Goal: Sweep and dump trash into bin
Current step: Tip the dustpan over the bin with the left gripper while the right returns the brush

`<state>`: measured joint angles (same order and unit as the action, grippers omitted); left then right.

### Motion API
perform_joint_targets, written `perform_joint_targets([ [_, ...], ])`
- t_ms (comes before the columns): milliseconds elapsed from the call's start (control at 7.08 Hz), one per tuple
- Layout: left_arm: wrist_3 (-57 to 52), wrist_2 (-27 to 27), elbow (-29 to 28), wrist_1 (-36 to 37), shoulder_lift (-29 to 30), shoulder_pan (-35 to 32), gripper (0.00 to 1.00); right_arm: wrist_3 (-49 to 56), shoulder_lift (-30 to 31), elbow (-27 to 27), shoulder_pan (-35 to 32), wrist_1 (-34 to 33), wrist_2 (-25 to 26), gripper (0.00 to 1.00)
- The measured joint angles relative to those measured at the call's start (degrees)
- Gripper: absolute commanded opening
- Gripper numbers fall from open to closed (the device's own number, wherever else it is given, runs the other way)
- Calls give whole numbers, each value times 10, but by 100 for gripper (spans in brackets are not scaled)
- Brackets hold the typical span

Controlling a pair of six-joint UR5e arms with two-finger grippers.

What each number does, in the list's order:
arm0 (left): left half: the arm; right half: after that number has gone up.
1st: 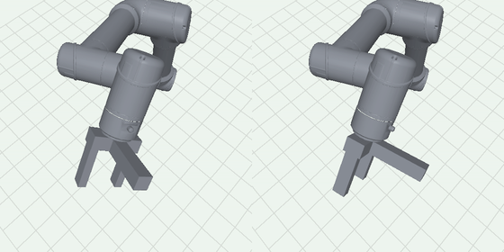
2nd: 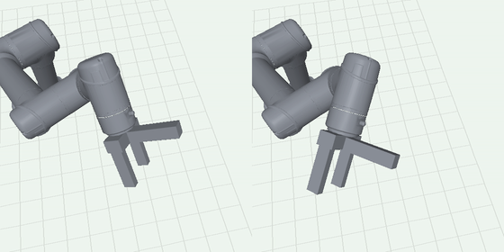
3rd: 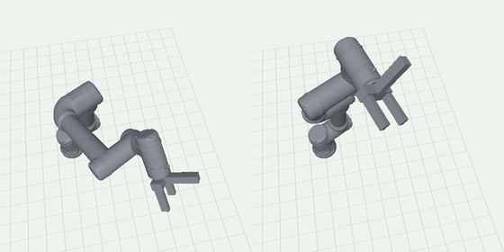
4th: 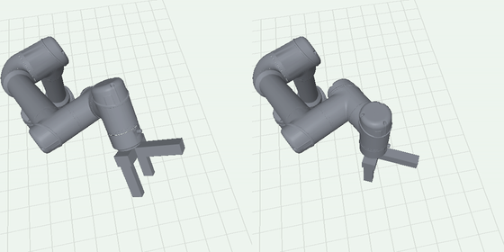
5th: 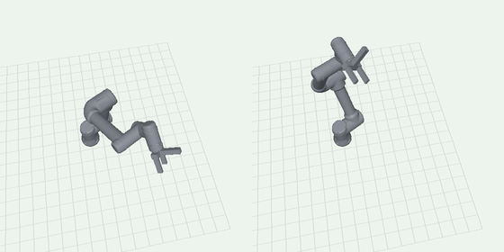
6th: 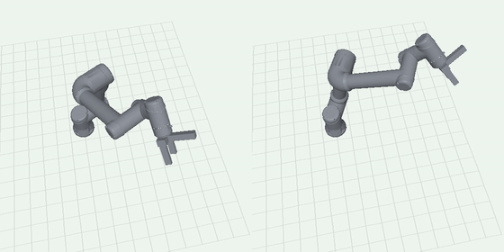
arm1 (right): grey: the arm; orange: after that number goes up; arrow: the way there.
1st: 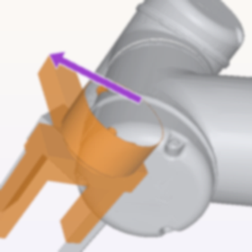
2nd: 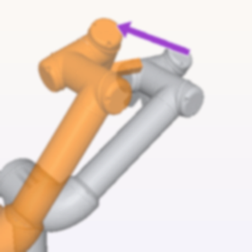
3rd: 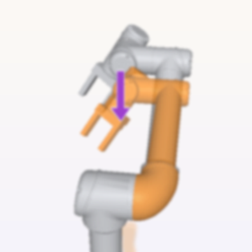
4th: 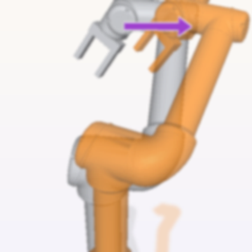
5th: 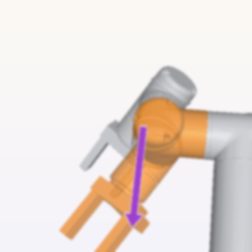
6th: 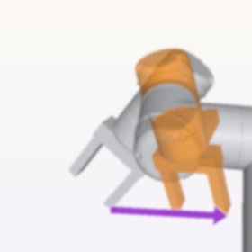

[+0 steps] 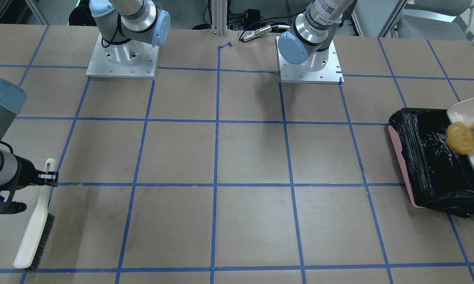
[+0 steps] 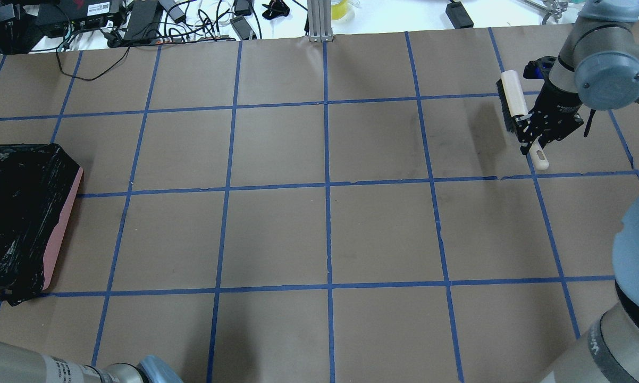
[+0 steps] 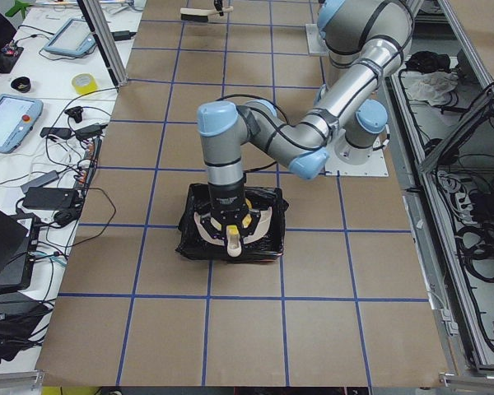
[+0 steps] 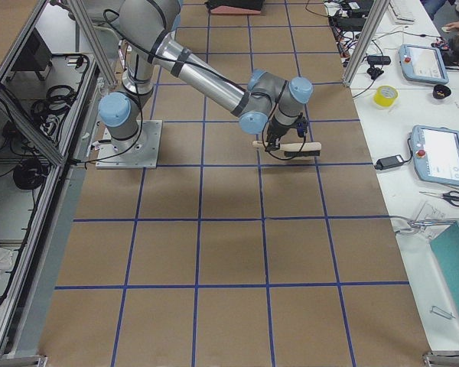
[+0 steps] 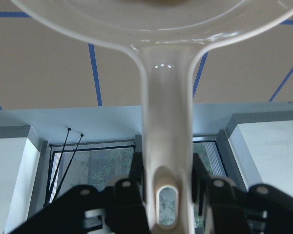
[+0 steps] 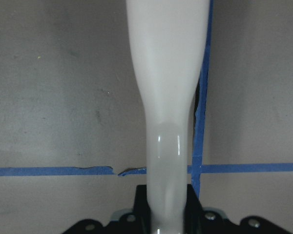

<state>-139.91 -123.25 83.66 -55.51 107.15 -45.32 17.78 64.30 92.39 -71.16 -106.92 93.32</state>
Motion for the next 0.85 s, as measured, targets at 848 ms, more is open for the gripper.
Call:
perform_joint_targets([
  [848,3,81,47,170,-26,-59,0,-2,0,24,0,-4,-3,1],
])
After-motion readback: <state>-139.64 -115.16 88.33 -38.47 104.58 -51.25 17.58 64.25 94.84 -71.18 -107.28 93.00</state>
